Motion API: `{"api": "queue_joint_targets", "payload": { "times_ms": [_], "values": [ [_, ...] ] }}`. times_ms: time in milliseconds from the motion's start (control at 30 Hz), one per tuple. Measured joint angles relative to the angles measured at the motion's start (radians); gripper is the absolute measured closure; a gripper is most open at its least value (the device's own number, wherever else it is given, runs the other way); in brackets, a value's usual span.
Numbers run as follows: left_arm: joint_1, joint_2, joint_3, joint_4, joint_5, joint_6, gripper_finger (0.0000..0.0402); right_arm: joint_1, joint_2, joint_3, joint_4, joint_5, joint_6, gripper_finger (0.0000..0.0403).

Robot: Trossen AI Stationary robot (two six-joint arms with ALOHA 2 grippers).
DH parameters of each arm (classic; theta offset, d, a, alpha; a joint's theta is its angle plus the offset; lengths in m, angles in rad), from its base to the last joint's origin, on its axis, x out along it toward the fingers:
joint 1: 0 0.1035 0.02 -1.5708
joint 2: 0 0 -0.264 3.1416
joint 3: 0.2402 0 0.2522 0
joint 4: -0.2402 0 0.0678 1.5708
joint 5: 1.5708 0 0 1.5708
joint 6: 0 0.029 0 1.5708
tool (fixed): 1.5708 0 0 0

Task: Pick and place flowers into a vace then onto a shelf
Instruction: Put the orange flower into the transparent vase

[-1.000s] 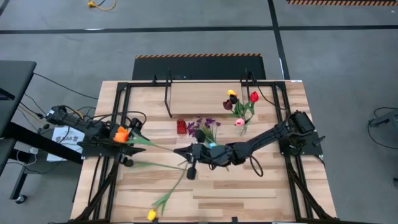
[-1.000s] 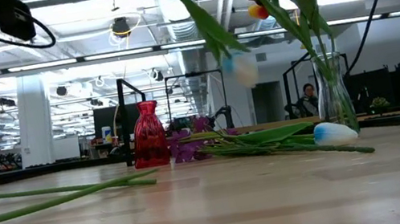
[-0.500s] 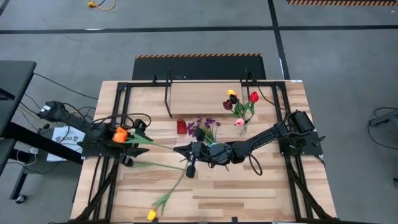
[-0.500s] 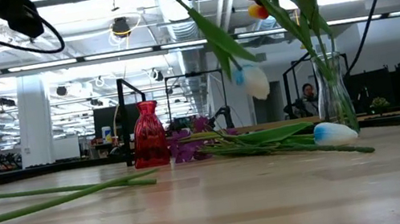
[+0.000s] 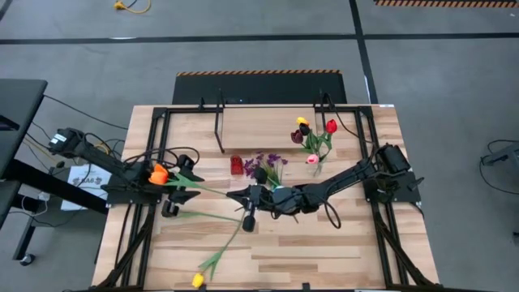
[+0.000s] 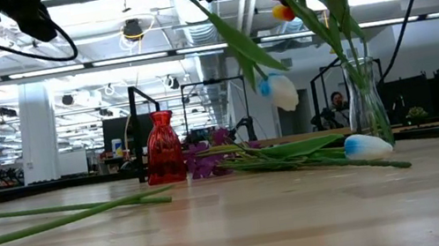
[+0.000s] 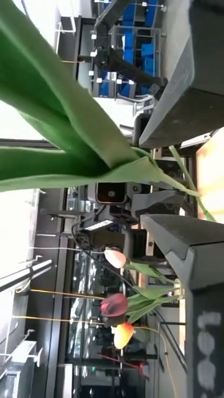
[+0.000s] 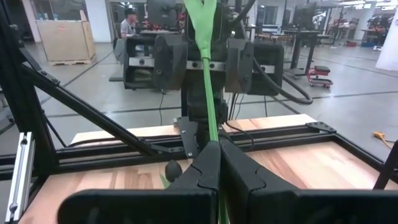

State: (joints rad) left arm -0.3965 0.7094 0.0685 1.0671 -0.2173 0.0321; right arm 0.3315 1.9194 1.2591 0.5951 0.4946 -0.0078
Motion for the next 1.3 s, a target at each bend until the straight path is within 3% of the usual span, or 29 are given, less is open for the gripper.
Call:
{"api": "queue_joint_targets", "payload": {
  "times_ms": [333,433,533,600,700,967,1167,1300],
  "values": [
    [0.0,-0.005,0.0,0.004,-0.012,-0.007,0.0241,0.002,0.0,0.0,-0.012,0.002,0.0,0.0403],
    [0.0,-0.005,0.0,-0.01,-0.022,-0.004,0.0286,0.002,0.0,0.0,-0.019,0.001,-0.001,0.0403],
    [0.0,-0.004,0.0,-0.047,-0.063,0.016,0.0365,0.002,0.0,0.0,-0.041,0.001,0.003,0.0401],
    [0.0,-0.005,0.0,-0.057,-0.065,0.028,0.0388,0.001,0.0,0.0,-0.049,0.001,0.007,0.0397],
    [0.001,-0.004,0.026,-0.134,-0.066,0.031,0.0395,0.002,0.0,0.0,-0.061,-0.002,0.007,0.0383],
    [0.001,0.027,0.19,-0.543,-0.032,0.03,0.0399,0.002,0.0,0.0,-0.068,-0.01,0.007,0.0312],
    [0.001,0.116,0.235,-0.612,0.002,0.014,0.04,0.002,0.0,0.0,-0.064,-0.099,-0.023,0.0272],
    [0.001,0.193,0.27,-0.608,0.002,0.014,0.0401,0.002,0.0,0.0,-0.064,-0.105,-0.027,0.0257]
  ]
}}
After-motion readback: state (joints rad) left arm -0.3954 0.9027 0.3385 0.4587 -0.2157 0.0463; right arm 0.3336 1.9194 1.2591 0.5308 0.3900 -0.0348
